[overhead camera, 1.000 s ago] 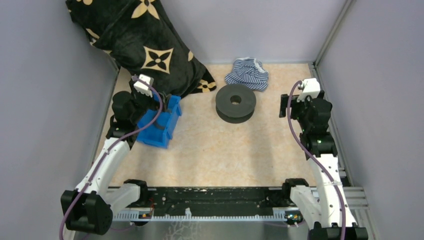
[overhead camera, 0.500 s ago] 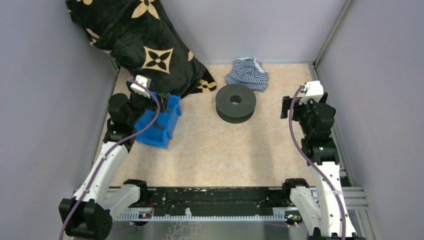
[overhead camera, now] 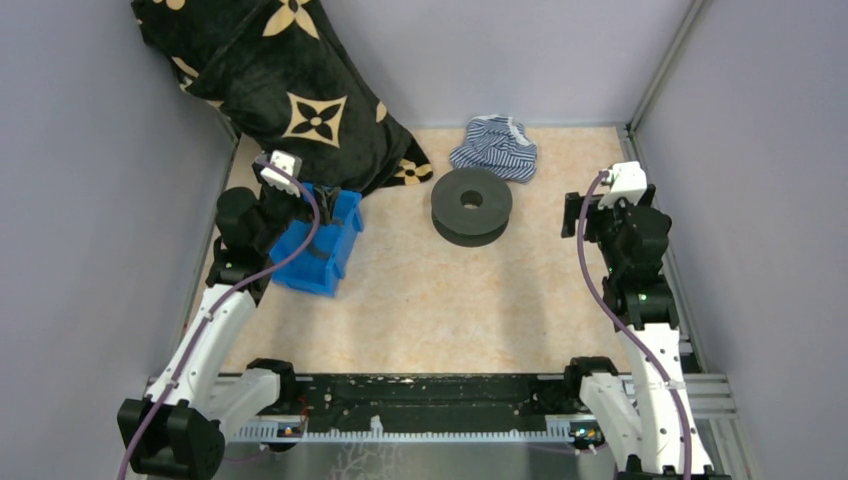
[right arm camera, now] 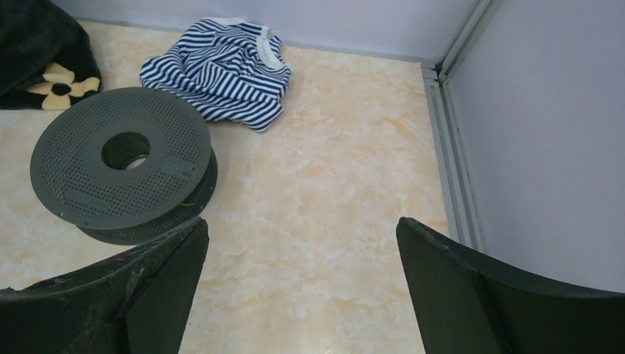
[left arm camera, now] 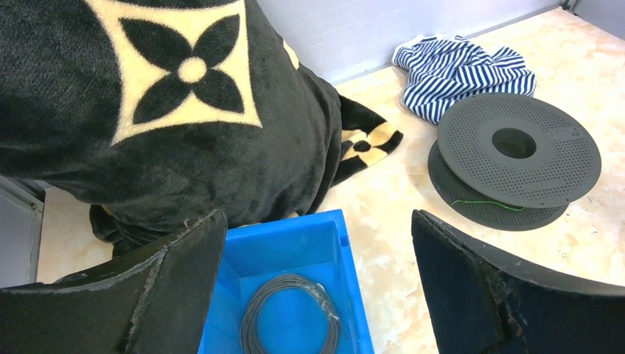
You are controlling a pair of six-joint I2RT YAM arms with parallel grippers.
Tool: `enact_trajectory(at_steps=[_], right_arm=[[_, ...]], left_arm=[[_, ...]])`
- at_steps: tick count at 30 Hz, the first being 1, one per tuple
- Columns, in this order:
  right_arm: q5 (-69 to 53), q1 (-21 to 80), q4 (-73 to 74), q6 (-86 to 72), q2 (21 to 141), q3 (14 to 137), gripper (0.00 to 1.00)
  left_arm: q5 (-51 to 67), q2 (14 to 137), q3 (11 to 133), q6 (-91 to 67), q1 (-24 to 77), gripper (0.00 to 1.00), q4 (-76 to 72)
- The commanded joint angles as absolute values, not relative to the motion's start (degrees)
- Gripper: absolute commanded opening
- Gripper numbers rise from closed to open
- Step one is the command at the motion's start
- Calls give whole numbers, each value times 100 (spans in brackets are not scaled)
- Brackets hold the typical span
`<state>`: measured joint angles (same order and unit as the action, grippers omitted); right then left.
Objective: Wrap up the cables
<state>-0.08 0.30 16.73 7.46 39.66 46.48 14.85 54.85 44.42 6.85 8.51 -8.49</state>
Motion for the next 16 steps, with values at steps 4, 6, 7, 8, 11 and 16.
enact_trajectory(at_steps=[4, 6, 7, 8, 11, 16], right_arm=[[-52, 9, 1481, 782, 3975, 4692, 99], [-61, 7, 1485, 782, 3978, 4693, 99], [-61, 9, 1485, 782, 3985, 4693, 99], [-62, 9, 1493, 782, 3982, 4701, 99], [-62, 10, 1492, 780, 3981, 4702, 99], [-44, 9, 1499, 790, 3996, 4702, 99]], left_arm=[[1598, 5483, 4457, 584, 826, 100, -880], [1599, 5493, 4468, 574, 827, 100, -867], [1597, 5499, 4477, 565, 826, 100, -860], [1618, 5502, 4477, 565, 826, 100, -853], [1643, 5513, 4451, 565, 826, 100, -876], [1648, 5519, 4465, 573, 826, 100, -847]])
